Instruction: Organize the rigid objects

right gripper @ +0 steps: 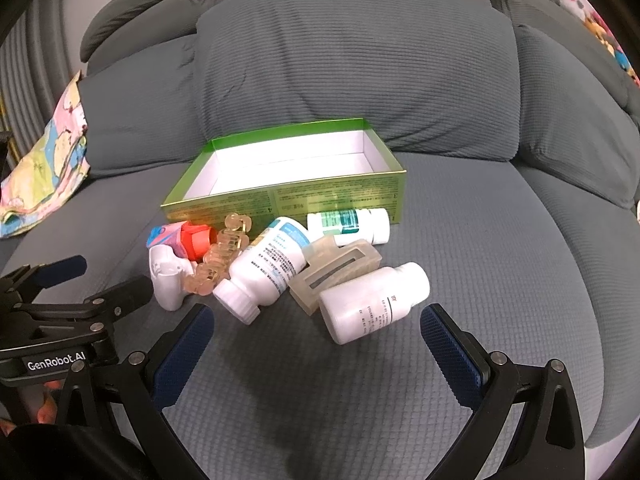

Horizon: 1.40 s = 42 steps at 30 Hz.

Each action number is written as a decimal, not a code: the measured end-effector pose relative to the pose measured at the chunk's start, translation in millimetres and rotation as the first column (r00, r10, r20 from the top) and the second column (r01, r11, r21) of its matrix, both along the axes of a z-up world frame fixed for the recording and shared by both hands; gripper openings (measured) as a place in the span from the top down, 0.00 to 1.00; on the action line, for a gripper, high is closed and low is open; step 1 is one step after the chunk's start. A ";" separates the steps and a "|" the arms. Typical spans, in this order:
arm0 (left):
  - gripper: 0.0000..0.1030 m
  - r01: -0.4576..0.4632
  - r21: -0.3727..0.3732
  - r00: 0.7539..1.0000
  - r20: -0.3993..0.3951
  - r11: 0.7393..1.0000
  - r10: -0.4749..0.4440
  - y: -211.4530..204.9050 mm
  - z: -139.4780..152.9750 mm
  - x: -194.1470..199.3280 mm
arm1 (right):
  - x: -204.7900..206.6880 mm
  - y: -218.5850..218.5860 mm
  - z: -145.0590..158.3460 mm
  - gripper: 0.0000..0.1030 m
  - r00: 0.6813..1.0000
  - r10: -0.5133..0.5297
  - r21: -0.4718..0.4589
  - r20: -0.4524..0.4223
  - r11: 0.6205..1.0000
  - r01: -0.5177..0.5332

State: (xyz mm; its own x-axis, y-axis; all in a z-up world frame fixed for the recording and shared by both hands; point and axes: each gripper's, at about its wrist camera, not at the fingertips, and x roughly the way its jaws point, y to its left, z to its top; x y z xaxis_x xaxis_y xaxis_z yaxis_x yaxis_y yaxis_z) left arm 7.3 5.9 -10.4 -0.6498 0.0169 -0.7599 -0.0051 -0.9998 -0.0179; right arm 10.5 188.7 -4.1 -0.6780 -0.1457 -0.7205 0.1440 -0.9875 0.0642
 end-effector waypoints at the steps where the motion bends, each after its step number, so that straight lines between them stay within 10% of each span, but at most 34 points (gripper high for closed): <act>1: 0.01 0.000 0.001 1.000 0.000 1.000 0.000 -0.1 -0.1 0.2 | 0.0 0.0 -0.1 0.00 1.000 0.000 -0.002 0.001 1.000 0.000; 42: 0.01 0.046 0.009 0.999 0.019 0.999 -0.047 7.2 -10.2 0.9 | -1.4 16.6 -3.3 0.00 0.999 -0.026 -0.075 0.022 0.997 0.027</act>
